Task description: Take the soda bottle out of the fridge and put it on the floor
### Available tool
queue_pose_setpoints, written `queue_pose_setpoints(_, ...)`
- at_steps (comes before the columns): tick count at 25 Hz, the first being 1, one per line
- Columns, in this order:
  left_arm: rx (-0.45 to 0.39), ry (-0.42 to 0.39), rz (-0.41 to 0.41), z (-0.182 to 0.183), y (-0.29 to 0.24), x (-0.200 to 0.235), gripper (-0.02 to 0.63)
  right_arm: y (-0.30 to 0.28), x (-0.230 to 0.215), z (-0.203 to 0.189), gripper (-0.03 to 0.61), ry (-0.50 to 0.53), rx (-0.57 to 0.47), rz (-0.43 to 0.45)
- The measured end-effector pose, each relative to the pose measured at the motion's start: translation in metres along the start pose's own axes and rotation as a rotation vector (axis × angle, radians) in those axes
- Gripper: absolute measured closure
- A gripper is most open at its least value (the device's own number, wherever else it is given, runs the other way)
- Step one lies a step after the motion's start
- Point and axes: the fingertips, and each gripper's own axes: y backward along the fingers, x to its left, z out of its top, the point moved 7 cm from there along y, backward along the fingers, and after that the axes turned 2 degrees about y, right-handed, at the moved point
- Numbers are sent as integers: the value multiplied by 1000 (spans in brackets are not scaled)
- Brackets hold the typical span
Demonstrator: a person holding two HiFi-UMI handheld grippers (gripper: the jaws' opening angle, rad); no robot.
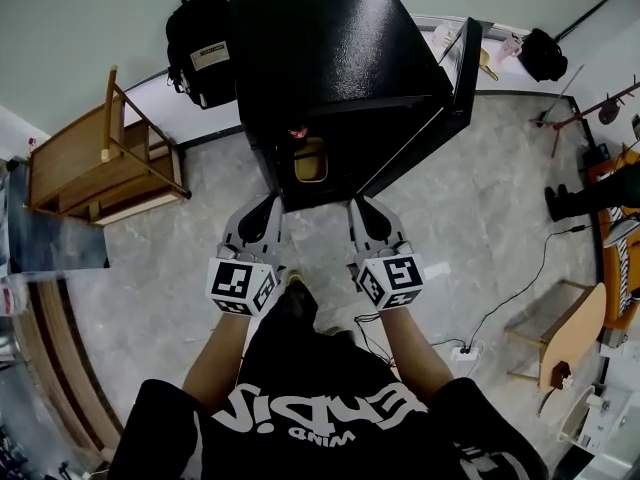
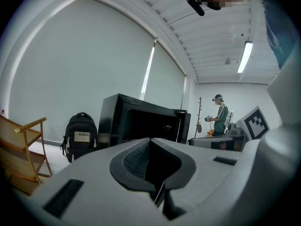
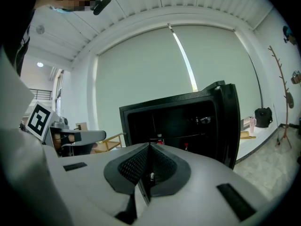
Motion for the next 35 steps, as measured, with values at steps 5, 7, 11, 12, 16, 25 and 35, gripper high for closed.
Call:
queue_pose_setpoints(5, -18, 10, 22, -13, -3, -5, 606, -1, -5, -16, 554, -5, -18, 32)
queue_pose_setpoints(7, -27, 18, 24, -22, -3, -8, 606, 0, -6, -26, 554, -7, -34, 40)
queue_pose_setpoints(11, -52, 20, 29, -44, 3, -13, 606, 4, -6, -50, 554, -4, -69, 61)
queue_pose_setpoints(12, -57, 12, 32, -49, 4, -14, 607, 5, -6, -56, 554, -5, -74, 65)
queue_pose_setpoints(16, -75, 0, 47, -67, 12, -20, 606, 12, -6, -80, 554, -15, -100, 61)
queue_pose_setpoints(25, -78, -5, 27, -87, 20, -35, 606, 17, 2, -101, 393, -20, -102, 122)
queue_pose_setpoints(35, -70, 2, 30, -99, 5, -21, 606, -42, -13, -113, 221, -35, -98, 164)
